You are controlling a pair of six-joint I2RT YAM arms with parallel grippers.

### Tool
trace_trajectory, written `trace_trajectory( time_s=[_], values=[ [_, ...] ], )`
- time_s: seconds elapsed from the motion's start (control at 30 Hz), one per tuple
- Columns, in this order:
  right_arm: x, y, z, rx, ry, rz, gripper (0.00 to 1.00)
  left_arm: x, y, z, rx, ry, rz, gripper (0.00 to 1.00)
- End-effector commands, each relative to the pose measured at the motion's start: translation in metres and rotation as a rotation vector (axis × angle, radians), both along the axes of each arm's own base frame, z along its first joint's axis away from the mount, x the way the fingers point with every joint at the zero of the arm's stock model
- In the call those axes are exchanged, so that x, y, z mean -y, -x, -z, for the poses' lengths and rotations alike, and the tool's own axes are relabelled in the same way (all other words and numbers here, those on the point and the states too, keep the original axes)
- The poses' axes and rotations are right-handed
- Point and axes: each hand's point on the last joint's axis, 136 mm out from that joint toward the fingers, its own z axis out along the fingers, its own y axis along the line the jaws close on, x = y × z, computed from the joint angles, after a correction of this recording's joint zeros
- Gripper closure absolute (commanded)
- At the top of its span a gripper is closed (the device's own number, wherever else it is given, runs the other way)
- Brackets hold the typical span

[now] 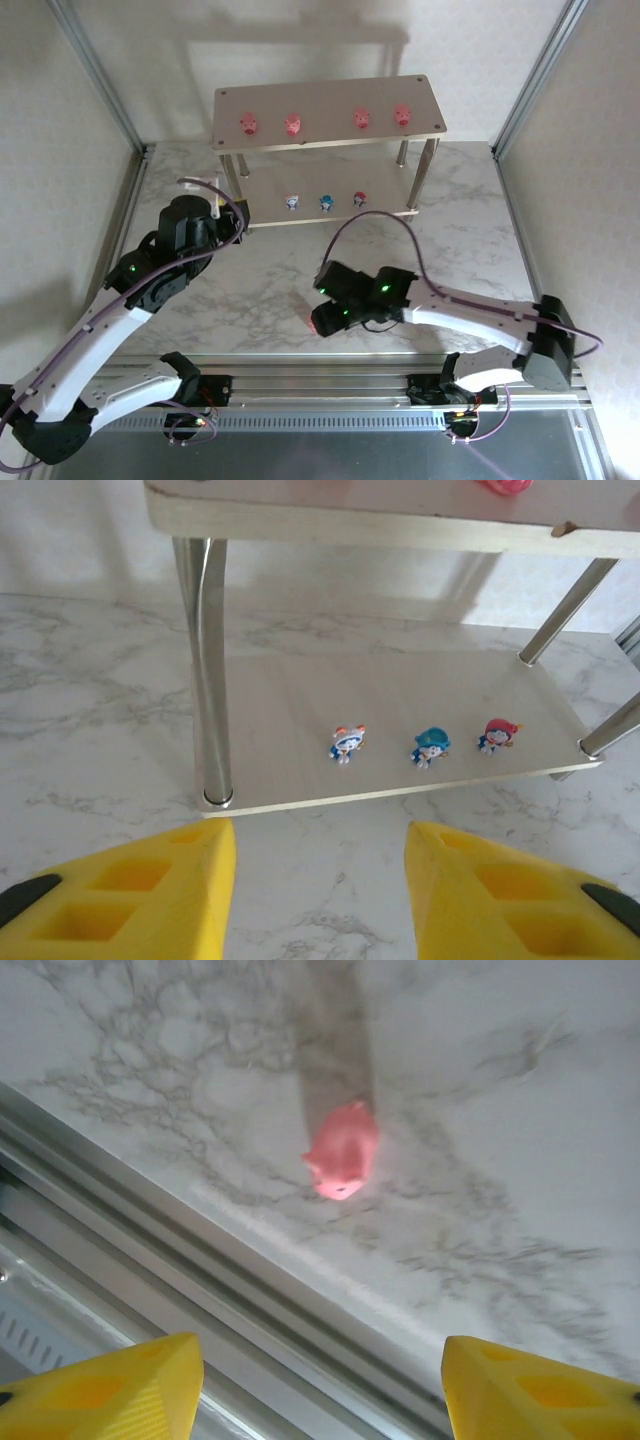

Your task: Place and organize the plastic toys onto the shelf

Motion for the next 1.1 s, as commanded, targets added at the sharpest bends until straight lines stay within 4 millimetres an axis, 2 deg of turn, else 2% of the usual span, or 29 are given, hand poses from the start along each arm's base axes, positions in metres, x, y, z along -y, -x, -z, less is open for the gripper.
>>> trace_trajectory(
  time_s=[0.0, 0.17, 0.5, 0.73, 1.07],
  values=[
    [-0.015, 0.001, 0.022, -0.010, 0.021, 0.122, 0.36, -0.004, 0.003, -0.011, 0.057, 0.044, -0.018, 0.51],
    [-0.034, -0.008, 0.047, -0.004, 0.057, 0.195, 0.36, -0.003, 0.005, -0.009, 0.066, 0.020, 0.004, 0.50],
    [-0.042, -0.024, 0.078, -0.035, 0.107, 0.255, 0.41, -0.010, 0.007, -0.007, 0.083, -0.024, 0.012, 0.48],
    [-0.034, -0.034, 0.087, -0.039, 0.139, 0.285, 0.43, -0.016, 0.007, -0.006, 0.087, -0.052, 0.000, 0.47],
    [-0.042, -0.033, 0.100, -0.089, 0.145, 0.263, 0.46, -0.022, 0.005, -0.005, 0.085, -0.078, -0.014, 0.46]
  ],
)
